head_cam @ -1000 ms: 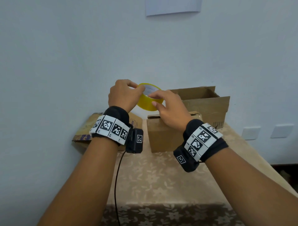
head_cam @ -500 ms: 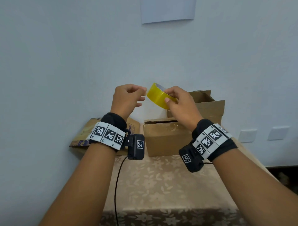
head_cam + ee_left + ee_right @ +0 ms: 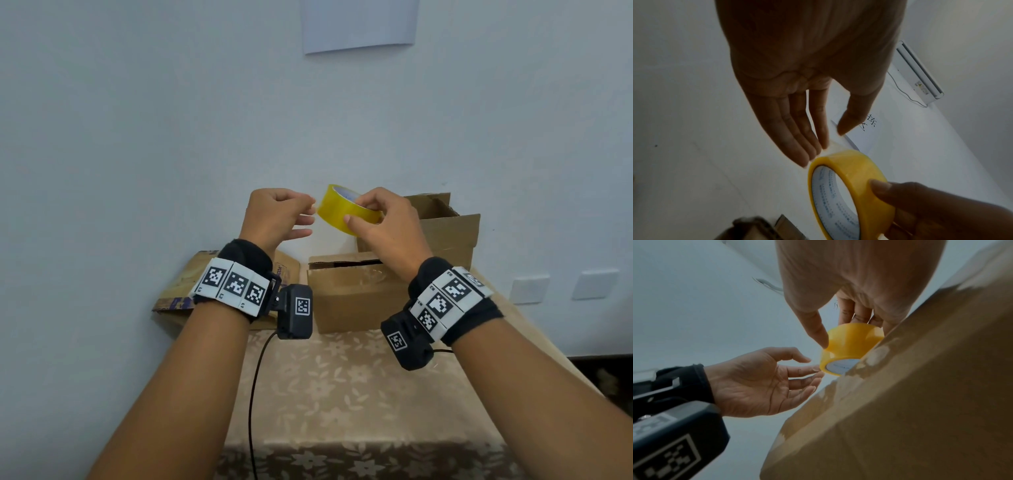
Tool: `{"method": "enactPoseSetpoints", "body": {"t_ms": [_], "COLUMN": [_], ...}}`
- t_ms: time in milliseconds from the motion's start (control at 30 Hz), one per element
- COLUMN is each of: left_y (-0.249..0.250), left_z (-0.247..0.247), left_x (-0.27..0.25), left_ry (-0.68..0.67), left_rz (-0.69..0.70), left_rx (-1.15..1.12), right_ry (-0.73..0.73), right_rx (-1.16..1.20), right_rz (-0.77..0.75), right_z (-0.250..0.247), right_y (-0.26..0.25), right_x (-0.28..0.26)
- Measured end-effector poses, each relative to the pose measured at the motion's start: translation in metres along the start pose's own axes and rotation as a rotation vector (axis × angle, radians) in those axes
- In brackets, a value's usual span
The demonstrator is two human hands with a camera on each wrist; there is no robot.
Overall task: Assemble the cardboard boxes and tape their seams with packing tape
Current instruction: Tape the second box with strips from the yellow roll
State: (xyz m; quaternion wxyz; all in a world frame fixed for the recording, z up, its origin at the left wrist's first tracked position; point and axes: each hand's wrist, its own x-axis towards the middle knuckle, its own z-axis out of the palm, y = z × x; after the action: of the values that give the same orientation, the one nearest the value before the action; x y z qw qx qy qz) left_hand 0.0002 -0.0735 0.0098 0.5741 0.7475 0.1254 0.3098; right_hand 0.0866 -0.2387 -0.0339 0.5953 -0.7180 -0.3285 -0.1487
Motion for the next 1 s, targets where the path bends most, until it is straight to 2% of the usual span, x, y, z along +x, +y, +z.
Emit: {"method": "enactPoseSetpoints", "body": {"t_ms": [133,267,433,733,1000], "left_y": [-0.001,-0.002,-0.004,-0.005,-0.010], "left_z": [-0.002,-0.002,0.003,0.004,0.017], "left_x": [-0.001,0.000,0.002,0.004,0.005], "left_ry": [-0.040,-0.016,0.014,0.020,0.098], "left_rz": [-0.021,0.007,-0.023,-0.106,0.024], "left_rx": [0.023,0.046,0.054,-0.075,-0.181], "right_ry": [0.014,0.010,-0.004,-0.020,-0.063], "right_rx": [0.001,0.000,-0.015,-0.058,-0.193], "right_rz": [0.000,-0.001,-0.003,-0.066,-0.092], "right_z": [0.001,0.000,0.002,0.002,0.009], "right_y": [-0.001,-0.001,0.001,0.004,0.009], "right_x": [0.000,0.001,0.000,0.000,0.002]}}
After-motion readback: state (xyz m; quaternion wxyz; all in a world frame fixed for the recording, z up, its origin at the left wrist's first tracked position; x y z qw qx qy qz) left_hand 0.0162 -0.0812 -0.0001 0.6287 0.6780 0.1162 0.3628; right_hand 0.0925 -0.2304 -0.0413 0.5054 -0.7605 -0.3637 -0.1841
